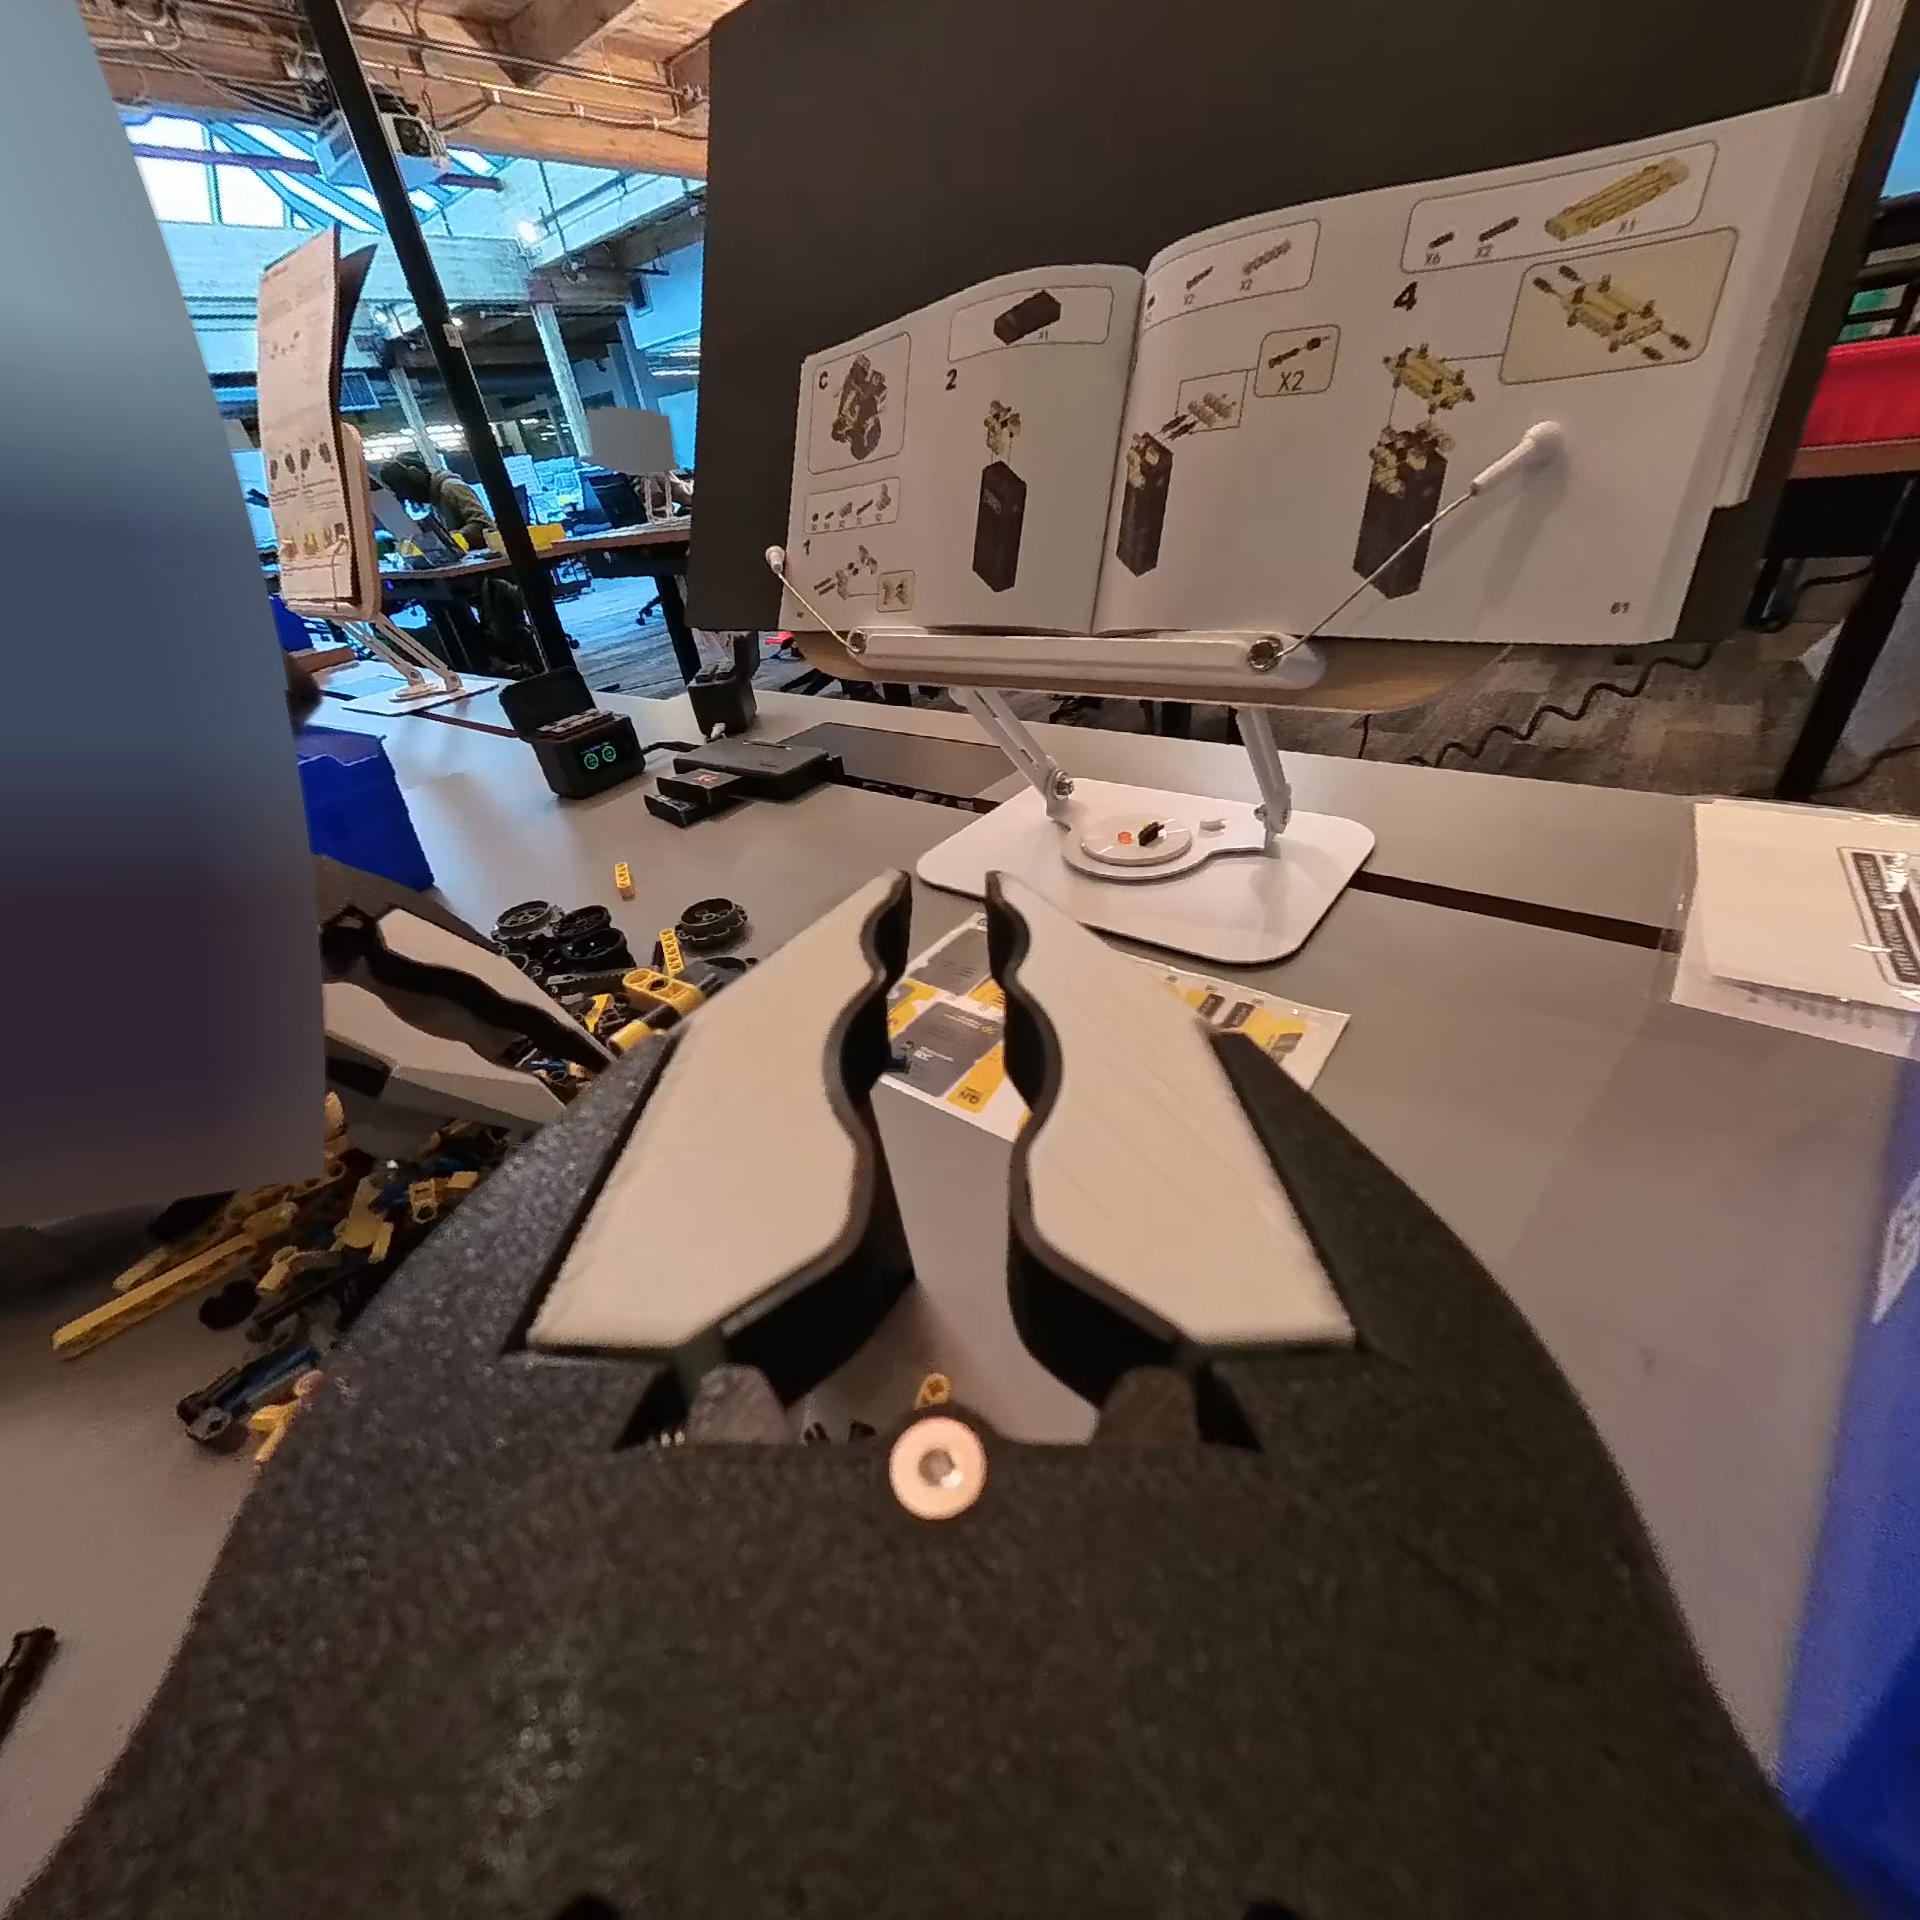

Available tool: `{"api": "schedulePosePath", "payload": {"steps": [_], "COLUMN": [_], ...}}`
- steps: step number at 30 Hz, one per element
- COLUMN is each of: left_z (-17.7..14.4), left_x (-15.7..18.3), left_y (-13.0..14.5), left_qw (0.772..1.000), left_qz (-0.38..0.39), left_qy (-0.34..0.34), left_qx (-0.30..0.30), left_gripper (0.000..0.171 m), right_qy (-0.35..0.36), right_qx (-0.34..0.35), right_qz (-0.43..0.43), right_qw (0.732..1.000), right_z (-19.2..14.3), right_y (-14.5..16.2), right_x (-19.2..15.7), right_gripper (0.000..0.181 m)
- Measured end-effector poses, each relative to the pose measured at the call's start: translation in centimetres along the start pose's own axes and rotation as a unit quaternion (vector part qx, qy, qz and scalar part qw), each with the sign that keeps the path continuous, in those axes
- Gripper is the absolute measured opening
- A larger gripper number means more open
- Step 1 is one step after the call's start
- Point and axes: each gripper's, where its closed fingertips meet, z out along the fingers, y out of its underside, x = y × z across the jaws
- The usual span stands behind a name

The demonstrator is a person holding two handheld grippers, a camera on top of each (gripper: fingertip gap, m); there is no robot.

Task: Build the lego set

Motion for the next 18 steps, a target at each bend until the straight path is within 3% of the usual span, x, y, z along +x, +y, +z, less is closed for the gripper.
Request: {"api": "schedulePosePath", "payload": {"steps": [5,13,15,18], "left_z": [0.18,-0.17,-0.34,-0.68], "left_x": [-0.03,0.24,0.17,0.11], "left_y": [0.83,0.69,0.56,0.26], "left_qw": [0.999,0.999,0.999,0.999], "left_qz": [0.026,0.024,0.029,0.032], "left_qy": [0.018,0.04,0.034,0.029], "left_qx": [-0.024,-0.014,-0.007,0.007], "left_gripper": [0.029,0.02,0.004,0.004], "right_qy": [-0.004,-0.004,-0.003,-0.003], "right_qx": [-0.002,-0.004,-0.005,-0.007], "right_qz": [0.002,0.002,0.002,0.003], "right_qw": [1.0,1.0,1.0,1.0], "right_z": [0.06,0.09,0.12,0.16], "right_y": [0.1,0.19,0.26,0.37], "right_x": [-0.21,-0.18,-0.12,-0.1], "right_gripper": [0.013,0.013,0.013,0.013]}}
